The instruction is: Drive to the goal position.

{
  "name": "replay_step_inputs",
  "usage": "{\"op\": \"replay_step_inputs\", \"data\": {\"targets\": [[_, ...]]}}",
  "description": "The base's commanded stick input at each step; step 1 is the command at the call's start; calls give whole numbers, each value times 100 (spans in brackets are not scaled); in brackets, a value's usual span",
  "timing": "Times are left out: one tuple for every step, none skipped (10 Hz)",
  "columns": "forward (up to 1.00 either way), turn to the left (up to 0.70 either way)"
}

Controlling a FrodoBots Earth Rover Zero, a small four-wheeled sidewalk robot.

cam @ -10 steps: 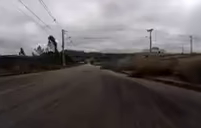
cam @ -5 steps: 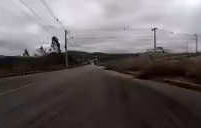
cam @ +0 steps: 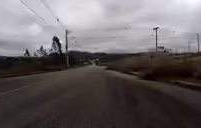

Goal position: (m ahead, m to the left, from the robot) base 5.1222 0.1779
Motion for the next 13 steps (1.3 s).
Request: {"op": "replay_step_inputs", "data": {"targets": [[70, 0], [70, 0], [70, 0], [70, 0], [70, 0], [70, 0], [70, 0], [70, 0], [70, 0], [70, 0], [70, 0], [70, 0], [70, 0]]}}
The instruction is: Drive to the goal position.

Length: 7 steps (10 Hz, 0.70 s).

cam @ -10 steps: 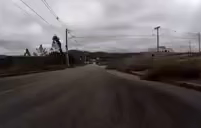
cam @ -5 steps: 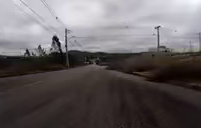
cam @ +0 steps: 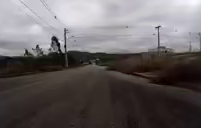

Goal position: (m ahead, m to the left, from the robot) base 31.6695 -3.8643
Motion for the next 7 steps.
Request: {"op": "replay_step_inputs", "data": {"targets": [[70, 0], [70, 0], [70, 0], [70, 0], [70, 5], [70, 14], [70, 14]]}}
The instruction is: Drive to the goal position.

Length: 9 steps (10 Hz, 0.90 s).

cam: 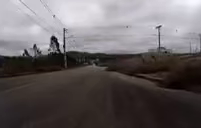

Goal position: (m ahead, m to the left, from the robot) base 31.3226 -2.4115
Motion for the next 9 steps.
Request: {"op": "replay_step_inputs", "data": {"targets": [[70, 10], [70, 3], [70, 0], [70, 0], [70, 0], [70, 0], [70, 0], [70, 0], [70, 0]]}}
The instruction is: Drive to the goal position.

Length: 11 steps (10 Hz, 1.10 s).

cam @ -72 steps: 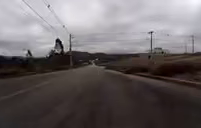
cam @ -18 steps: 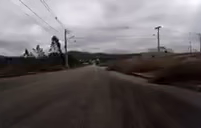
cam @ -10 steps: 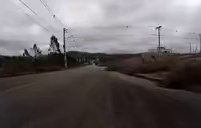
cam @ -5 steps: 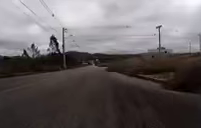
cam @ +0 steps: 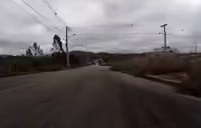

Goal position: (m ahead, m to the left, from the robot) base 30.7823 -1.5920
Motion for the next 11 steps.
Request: {"op": "replay_step_inputs", "data": {"targets": [[70, 0], [70, 0], [70, 0], [70, 0], [70, 0], [70, 0], [70, 0], [70, 0], [70, 0], [70, 0], [70, 0]]}}
